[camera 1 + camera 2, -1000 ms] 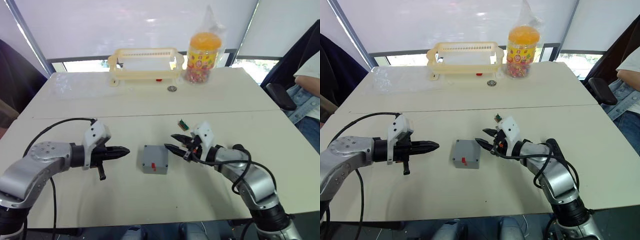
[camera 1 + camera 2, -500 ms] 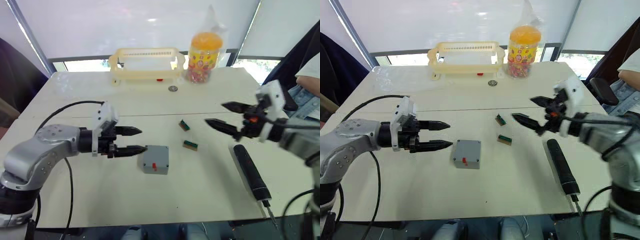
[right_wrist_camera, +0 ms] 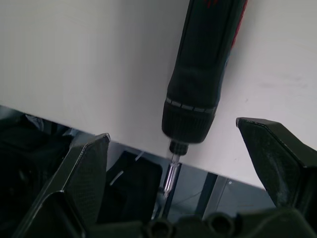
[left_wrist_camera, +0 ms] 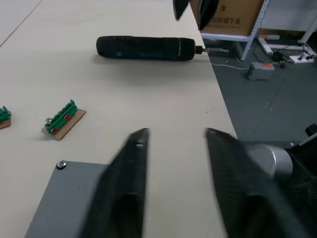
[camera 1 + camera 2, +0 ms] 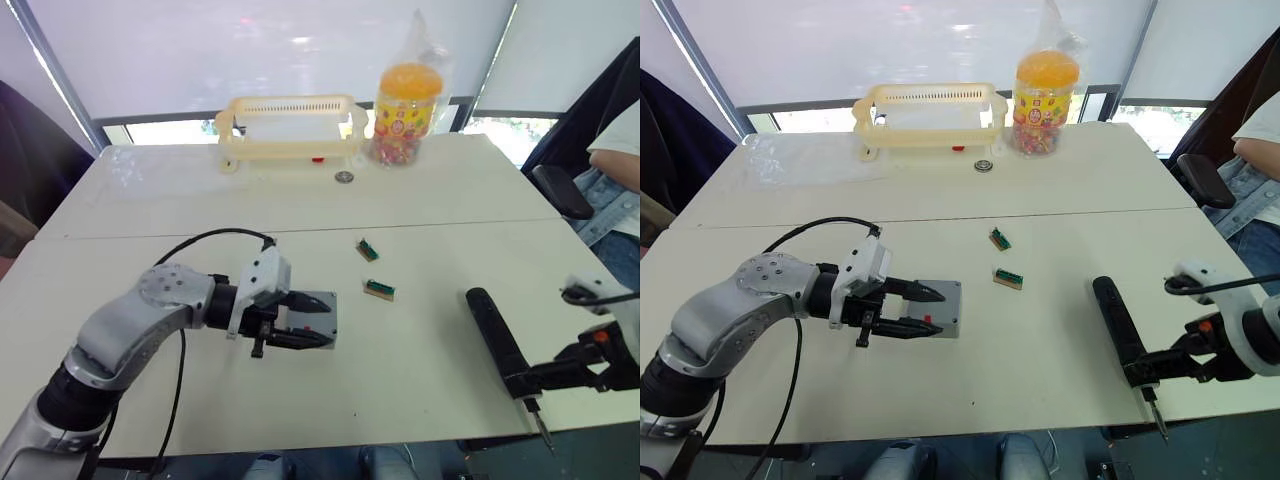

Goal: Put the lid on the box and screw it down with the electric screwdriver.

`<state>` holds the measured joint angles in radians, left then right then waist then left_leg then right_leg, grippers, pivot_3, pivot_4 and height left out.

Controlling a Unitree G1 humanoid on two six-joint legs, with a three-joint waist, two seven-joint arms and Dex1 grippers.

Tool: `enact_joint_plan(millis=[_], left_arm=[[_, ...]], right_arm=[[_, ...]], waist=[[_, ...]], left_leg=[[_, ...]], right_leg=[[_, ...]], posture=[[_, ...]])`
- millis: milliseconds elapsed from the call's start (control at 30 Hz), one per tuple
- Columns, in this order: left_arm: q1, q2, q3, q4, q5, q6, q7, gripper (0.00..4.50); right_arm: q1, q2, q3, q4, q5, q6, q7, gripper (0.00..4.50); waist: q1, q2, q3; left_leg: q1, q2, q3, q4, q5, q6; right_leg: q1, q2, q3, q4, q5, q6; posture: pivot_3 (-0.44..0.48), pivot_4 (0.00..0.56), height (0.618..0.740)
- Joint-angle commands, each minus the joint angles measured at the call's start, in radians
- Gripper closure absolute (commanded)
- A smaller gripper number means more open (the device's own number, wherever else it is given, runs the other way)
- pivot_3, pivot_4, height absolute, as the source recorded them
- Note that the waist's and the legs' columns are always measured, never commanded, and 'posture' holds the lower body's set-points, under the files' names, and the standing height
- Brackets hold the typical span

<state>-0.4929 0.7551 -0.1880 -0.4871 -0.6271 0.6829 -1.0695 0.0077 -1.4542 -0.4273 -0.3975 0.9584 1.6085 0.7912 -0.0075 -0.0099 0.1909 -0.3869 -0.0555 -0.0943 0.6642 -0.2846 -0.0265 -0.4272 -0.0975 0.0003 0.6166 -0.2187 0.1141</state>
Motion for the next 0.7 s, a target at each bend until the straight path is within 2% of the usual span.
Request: enact_joint_plan(millis=[33, 500, 600, 700], left_arm=[[0.007, -0.022, -0.005, -0.044, 0.003, 0.003, 0.03, 3.44], [0.052, -0.031, 0.018, -0.075, -0.006, 0.048, 0.101, 3.44], [0.065, -0.023, 0.021, -0.082, -0.005, 0.052, 0.107, 3.5], [0.072, -0.014, 0.028, -0.077, -0.006, 0.049, 0.103, 3.5]], right_arm=[[0.025, 0.039, -0.041, -0.017, 0.029, 0.006, -0.044, 0.0], [-0.06, 0.236, 0.114, 0.065, -0.02, 0.006, -0.242, 0.0], [-0.081, 0.278, 0.145, 0.063, -0.069, 0.004, -0.278, 0.8], [-0.088, 0.295, 0.159, 0.053, -0.101, 0.005, -0.295, 2.36]], waist=[[0.001, -0.001, 0.0], [0.001, -0.001, 0.0], [0.0, -0.002, -0.001], [-0.004, -0.002, -0.001]], left_leg=[[0.0, 0.0, 0.0, 0.0, 0.0, 0.0], [0.0, 0.0, 0.0, 0.001, 0.0, 0.0], [0.0, -0.001, 0.0, 0.001, 0.0, 0.0], [0.001, 0.0, 0.0, 0.001, 0.0, 0.0]], right_leg=[[0.0, 0.0, 0.0, 0.0, 0.0, 0.0], [0.0, 0.0, 0.001, 0.0, 0.0, 0.0], [0.0, 0.0, 0.001, 0.0, 0.0, 0.0], [0.0, 0.0, 0.001, 0.0, 0.0, 0.0]], posture=[[0.0, 0.15, 0.74], [0.0, 0.15, 0.74], [0.0, 0.15, 0.74], [0.0, 0.15, 0.74]])
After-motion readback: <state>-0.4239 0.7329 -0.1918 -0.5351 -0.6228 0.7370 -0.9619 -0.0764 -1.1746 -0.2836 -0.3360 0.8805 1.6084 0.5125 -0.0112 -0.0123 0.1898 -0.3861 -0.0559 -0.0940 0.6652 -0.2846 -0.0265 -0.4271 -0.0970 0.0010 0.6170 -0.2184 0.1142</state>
